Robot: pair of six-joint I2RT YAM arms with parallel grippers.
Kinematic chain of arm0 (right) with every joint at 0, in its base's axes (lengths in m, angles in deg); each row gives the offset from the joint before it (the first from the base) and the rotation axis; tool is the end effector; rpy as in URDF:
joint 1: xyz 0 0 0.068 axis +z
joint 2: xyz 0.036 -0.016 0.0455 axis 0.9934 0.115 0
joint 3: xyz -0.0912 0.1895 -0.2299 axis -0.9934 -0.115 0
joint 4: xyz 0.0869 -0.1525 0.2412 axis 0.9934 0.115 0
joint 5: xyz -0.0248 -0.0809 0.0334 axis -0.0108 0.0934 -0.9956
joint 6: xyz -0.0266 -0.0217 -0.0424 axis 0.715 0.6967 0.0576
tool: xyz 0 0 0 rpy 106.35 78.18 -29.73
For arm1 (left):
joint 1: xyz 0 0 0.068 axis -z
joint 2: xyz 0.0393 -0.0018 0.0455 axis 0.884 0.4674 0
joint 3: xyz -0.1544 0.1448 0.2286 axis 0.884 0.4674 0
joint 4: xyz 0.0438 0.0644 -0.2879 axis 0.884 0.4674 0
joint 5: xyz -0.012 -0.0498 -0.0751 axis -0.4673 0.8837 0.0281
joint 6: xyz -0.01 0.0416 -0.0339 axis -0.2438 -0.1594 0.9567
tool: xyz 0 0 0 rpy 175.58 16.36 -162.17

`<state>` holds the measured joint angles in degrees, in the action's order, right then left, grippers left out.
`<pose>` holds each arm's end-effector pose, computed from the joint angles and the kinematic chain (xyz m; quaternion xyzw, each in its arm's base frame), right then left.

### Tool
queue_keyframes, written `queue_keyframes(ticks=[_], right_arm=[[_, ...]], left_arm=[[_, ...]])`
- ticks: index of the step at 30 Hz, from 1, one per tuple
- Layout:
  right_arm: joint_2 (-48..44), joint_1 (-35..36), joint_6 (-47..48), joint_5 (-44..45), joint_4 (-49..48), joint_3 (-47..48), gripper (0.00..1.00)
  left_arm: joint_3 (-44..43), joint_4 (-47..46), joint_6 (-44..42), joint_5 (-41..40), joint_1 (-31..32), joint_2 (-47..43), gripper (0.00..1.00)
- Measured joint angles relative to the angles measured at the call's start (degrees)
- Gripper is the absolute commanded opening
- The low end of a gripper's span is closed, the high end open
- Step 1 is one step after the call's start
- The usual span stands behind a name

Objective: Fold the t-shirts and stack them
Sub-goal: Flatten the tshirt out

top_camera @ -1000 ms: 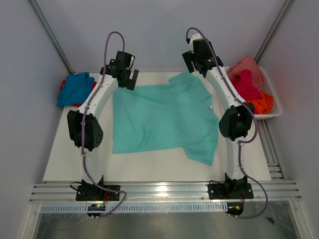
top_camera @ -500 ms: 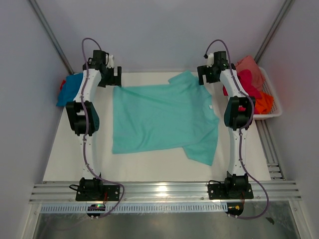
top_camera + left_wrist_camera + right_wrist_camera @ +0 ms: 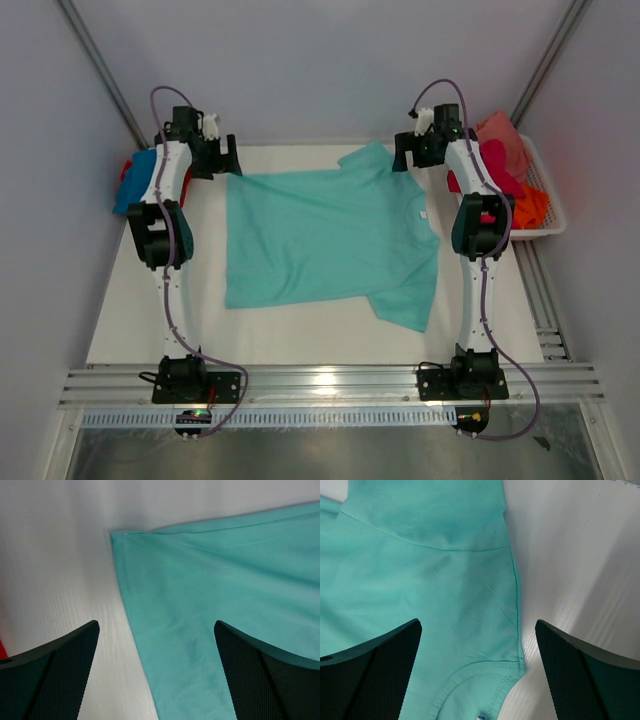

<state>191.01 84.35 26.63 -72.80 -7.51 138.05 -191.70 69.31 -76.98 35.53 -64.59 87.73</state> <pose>0.6169 0.0231 0.2337 -0.1561 0.9158 0.1387 0.3432 0.5879 0.0135 0.2656 -0.0060 0.9471 -0.1589 0.2787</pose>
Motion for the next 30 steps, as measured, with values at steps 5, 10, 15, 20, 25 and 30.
queue_keyframes(ticks=[5, 10, 15, 20, 25, 30], right_arm=[[0.5, 0.0, -1.1, 0.1, -2.1, 0.1, 0.99], [2.9, 0.0, -3.5, 0.7, -5.5, 1.7, 0.99], [4.8, 0.0, -5.7, 1.9, -7.6, 1.7, 0.99], [6.3, -0.1, -7.8, 2.1, -9.4, 2.7, 1.0], [7.1, -1.1, -10.5, 1.8, -11.8, 3.3, 0.99], [8.1, -2.0, -13.1, 0.1, -14.1, 4.4, 0.99]], left_arm=[[0.0, -2.5, 1.5, 1.1, -1.8, 2.2, 0.99], [0.0, -4.2, 3.6, 4.3, -3.8, 3.7, 0.99], [0.1, -6.1, 3.8, 6.4, -5.2, 3.9, 0.99], [0.2, -7.7, 3.9, 8.4, -5.4, 4.9, 0.99], [0.2, -9.5, 5.1, 9.9, -5.3, 7.5, 0.99], [0.2, -11.5, 6.9, 11.8, -5.4, 9.7, 0.99]])
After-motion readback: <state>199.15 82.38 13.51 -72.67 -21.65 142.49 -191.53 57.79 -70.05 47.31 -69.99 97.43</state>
